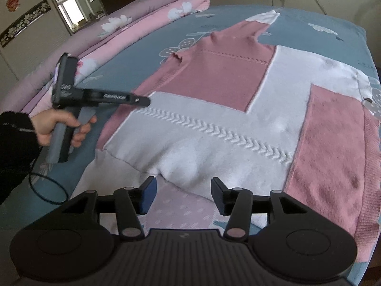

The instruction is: Fold clothes

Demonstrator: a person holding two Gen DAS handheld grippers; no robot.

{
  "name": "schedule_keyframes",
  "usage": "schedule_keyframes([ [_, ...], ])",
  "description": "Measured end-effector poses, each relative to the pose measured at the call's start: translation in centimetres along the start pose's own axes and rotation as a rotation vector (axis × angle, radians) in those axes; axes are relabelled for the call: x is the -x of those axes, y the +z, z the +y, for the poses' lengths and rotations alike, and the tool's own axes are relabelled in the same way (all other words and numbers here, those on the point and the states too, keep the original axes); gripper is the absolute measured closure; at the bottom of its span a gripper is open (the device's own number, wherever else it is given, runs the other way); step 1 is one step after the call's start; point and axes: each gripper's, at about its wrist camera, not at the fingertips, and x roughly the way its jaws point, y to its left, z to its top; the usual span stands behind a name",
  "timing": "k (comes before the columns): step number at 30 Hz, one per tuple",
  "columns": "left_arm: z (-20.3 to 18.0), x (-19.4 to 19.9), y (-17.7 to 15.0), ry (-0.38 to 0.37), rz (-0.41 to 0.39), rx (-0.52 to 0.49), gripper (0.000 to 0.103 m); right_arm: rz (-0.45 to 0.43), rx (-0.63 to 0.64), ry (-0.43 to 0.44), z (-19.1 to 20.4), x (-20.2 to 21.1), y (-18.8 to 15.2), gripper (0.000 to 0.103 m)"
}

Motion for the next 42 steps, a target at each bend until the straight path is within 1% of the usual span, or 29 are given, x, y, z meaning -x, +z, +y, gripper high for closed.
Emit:
schedule_keyframes([
  [2,-0.3,0.7,0.6,-0.001,0.012,0.04,0.024,-0.003,-0.006,-0.005,-0.1,0.0,0.1,0.047],
  [3,-0.7,1.4,0.9,-0.017,0.014,0.063,0.024,-0.013,-0.011,-0.009,-0.2,0.1,0.2,0.047],
  [5,-1.8,3.1,0.9,-0.096,0.008,0.091,0.023,-0.044,-0.029,-0.02,-0.9,0.3,0.2,0.047],
  [8,-5.2,4.3,-0.5,-0.212,0.04,0.028,0.02,-0.099,-0.144,-0.053,-3.3,0.5,0.3,0.048],
  [9,-6.2,4.3,-1.2,-0.23,0.059,-0.001,0.02,-0.116,-0.199,-0.072,-4.4,0.4,0.3,0.049],
  [10,-7.0,4.0,-2.0,-0.225,0.084,-0.035,0.02,-0.129,-0.257,-0.09,-5.5,0.3,0.2,0.049],
  [12,-8.6,3.2,-3.7,-0.216,0.133,-0.103,0.02,-0.111,-0.341,-0.113,-7.9,-0.1,-0.4,0.049],
  [13,-9.0,2.7,-4.5,-0.203,0.163,-0.12,0.02,-0.097,-0.379,-0.129,-9.0,-0.3,-0.7,0.049],
  [14,-8.9,2.4,-5.0,-0.191,0.18,-0.117,0.02,-0.084,-0.4,-0.155,-9.9,-0.2,-1.4,0.049],
  [16,-8.6,2.4,-5.5,-0.191,0.165,-0.111,0.02,-0.062,-0.443,-0.222,-11.9,0.4,-2.9,0.049],
  [18,-8.4,2.4,-5.6,-0.189,0.168,-0.104,0.02,-0.059,-0.496,-0.213,-13.9,1.8,-5.0,0.049],
  [21,-8.5,2.1,-5.3,-0.182,0.182,-0.101,0.018,-0.07,-0.569,-0.179,-15.4,4.0,-7.0,0.049],
  [23,-8.9,2.1,-5.3,-0.174,0.193,-0.106,0.016,-0.097,-0.576,-0.2,-15.5,5.5,-7.8,0.049],
  [26,-9.3,1.7,-4.8,-0.148,0.217,-0.103,0.016,-0.162,-0.556,-0.241,-15.7,7.5,-8.4,0.049],
  [27,-9.4,1.6,-4.6,-0.14,0.228,-0.099,0.016,-0.167,-0.551,-0.229,-15.9,7.5,-8.4,0.05],
  [29,-9.4,1.6,-4.4,-0.126,0.249,-0.096,0.016,-0.173,-0.542,-0.201,-16.2,7.5,-8.4,0.052],
  [31,-9.6,1.5,-4.1,-0.106,0.266,-0.086,0.016,-0.158,-0.5,-0.183,-16.4,6.7,-7.7,0.052],
  [33,-9.7,1.4,-4.1,-0.078,0.274,-0.069,0.016,-0.124,-0.499,-0.215,-16.9,5.9,-7.8,0.052],
  [34,-9.8,1.4,-4.1,-0.065,0.275,-0.062,0.016,-0.114,-0.511,-0.228,-17.4,5.7,-7.9,0.064],
  [35,-9.8,1.4,-4.1,-0.052,0.277,-0.054,0.016,-0.103,-0.523,-0.241,-17.8,5.5,-8.1,0.067],
  [37,-10.2,1.5,-4.0,-0.027,0.283,-0.048,0.016,-0.092,-0.576,-0.228,-18.4,6.1,-7.8,0.065],
  [39,-10.7,2.1,-3.9,0.001,0.296,-0.042,0.016,-0.127,-0.533,-0.205,-17.9,6.6,-6.7,0.065],
  [40,-10.9,2.5,-3.9,0.0,0.297,-0.041,0.016,-0.136,-0.503,-0.193,-17.6,6.6,-6.2,0.064],
  [41,-11.2,3.1,-3.9,-0.011,0.295,-0.044,0.016,-0.125,-0.489,-0.195,-17.5,6.3,-5.8,0.063],
  [42,-11.4,3.7,-4.0,-0.022,0.293,-0.046,0.016,-0.114,-0.477,-0.199,-17.4,5.9,-5.3,0.059],
])
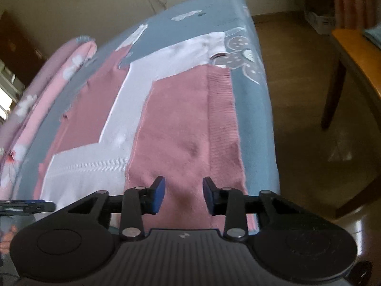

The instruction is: Fold clothes

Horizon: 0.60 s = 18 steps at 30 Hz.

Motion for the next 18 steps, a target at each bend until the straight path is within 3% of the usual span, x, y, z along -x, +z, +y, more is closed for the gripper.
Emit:
schedule_keyframes([
  [3,-0.6,1.6,-1.3,-0.017,-0.006,-0.015,0.016,0.06,-0.031,-0.086,-1.0,-1.2,0.0,0.059],
  [6,-1.3,2.9,-3.6,-0.025,-0.026,-0.048,0.016,0.035,-0.074,-0.055,-1.7,-0.1,-0.5,0.053],
  [11,-2.5,4.2,-8.7,-0.04,-0.034,-0.098,0.016,0.019,-0.044,-0.014,-0.3,1.5,-0.9,0.052],
  [14,-2.1,3.6,-12.0,-0.075,0.036,-0.028,0.016,0.018,-0.01,-0.003,1.2,1.9,-1.1,0.051],
  [18,-2.4,5.0,-16.0,-0.088,0.014,-0.01,0.015,0.027,0.04,0.028,3.4,2.0,-1.5,0.051],
])
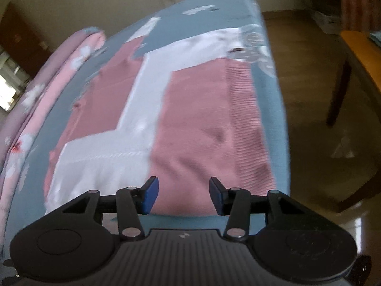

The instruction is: Fold clothes

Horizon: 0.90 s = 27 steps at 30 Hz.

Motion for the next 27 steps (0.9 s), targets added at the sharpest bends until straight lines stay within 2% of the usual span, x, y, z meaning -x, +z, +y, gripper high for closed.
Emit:
schedule_keyframes([
  [10,-0.2,3.4,-7.1,-0.066,0.022,0.103,0.014,0.052,0.117,0.04,5.1,-0.9,-1.7,0.049],
  [13,0.2,4.3,-7.0,-0.059,0.009,0.099,0.014,0.062,0.125,0.047,5.8,-0.9,-1.9,0.049],
  [16,2.0,5.0,-5.1,-0.041,-0.073,0.162,0.014,0.057,0.131,0.056,6.3,-0.7,-2.1,0.049],
  [19,3.5,4.5,-3.2,-0.068,-0.109,0.213,0.014,0.045,0.136,0.063,6.8,-0.1,-2.2,0.049],
  [22,4.1,3.3,-2.9,-0.06,-0.059,0.224,0.014,0.034,0.142,0.073,7.0,0.6,-2.4,0.047],
  [27,4.0,4.1,-5.8,-0.052,-0.026,0.223,0.013,0.034,0.129,0.08,6.4,1.1,-2.5,0.047],
])
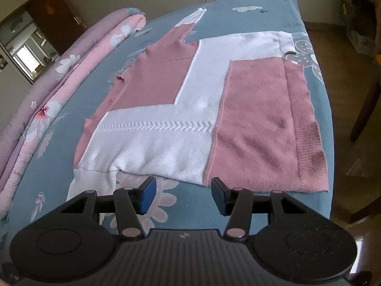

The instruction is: Fold clothes

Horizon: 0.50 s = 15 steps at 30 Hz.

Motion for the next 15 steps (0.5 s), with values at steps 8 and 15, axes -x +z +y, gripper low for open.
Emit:
schedule_keyframes([
  [8,-2.2,2.0,-2.7,-0.06,0.045,-0.024,0.013,0.017,0.004,0.032,1.1,-0.9,0.0,0.047],
  [15,-3.2,0.0,-3.9,-0.093,0.111,-0.02,0.012,0.021,0.034,0.039,1.7,-0.6,-0.6,0.046],
])
